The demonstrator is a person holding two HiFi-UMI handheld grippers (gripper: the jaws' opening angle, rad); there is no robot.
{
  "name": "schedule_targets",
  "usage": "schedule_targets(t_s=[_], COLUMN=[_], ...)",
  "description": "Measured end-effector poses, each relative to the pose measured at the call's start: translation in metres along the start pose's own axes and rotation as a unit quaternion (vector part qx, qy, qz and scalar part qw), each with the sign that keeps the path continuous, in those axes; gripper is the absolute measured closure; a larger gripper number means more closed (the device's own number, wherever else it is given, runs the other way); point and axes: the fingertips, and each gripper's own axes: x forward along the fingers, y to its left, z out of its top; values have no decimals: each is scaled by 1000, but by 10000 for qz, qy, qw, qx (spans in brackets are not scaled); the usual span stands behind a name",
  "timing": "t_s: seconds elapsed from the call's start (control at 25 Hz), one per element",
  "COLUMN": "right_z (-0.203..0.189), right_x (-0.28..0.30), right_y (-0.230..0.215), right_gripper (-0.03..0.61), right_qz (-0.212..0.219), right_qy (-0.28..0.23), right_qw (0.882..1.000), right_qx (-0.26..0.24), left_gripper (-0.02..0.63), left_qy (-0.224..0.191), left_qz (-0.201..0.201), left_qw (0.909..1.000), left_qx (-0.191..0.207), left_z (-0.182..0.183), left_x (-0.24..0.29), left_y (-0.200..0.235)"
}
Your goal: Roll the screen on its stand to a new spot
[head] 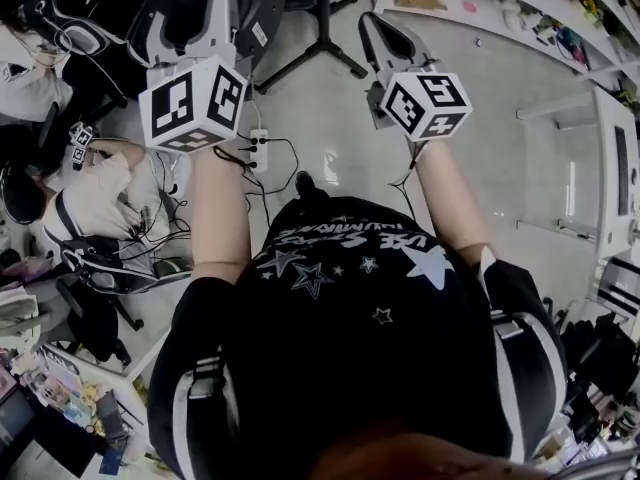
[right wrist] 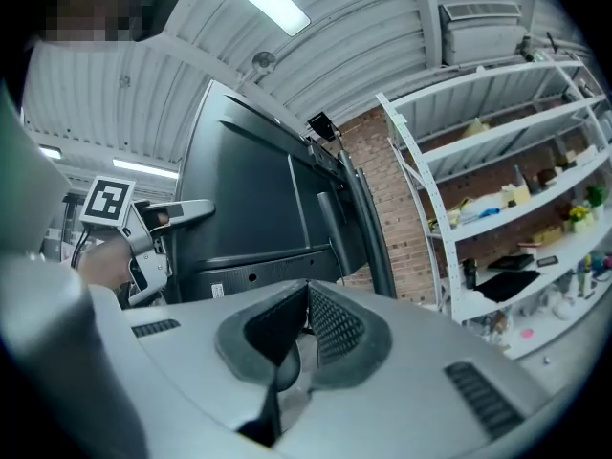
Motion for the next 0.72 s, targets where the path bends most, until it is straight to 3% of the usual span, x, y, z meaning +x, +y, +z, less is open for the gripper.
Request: schedule_targets(t_s=[0.32, 0.72], right_z=[-16, -2], right_x=[-42, -108], right_y=[-11, -7], right_gripper=[571, 571], right_qz=[-15, 129], right_qy=[50, -75], right_qw=[9999, 9999], right_qx=[125, 50], left_gripper=[405, 405], left_qy=[55, 24], left_qz=[94, 138], left_qw=[9999, 9999], left_qx=[10, 65], left_z=[-6, 15], left_x=[-26, -73], left_y=[-31, -84])
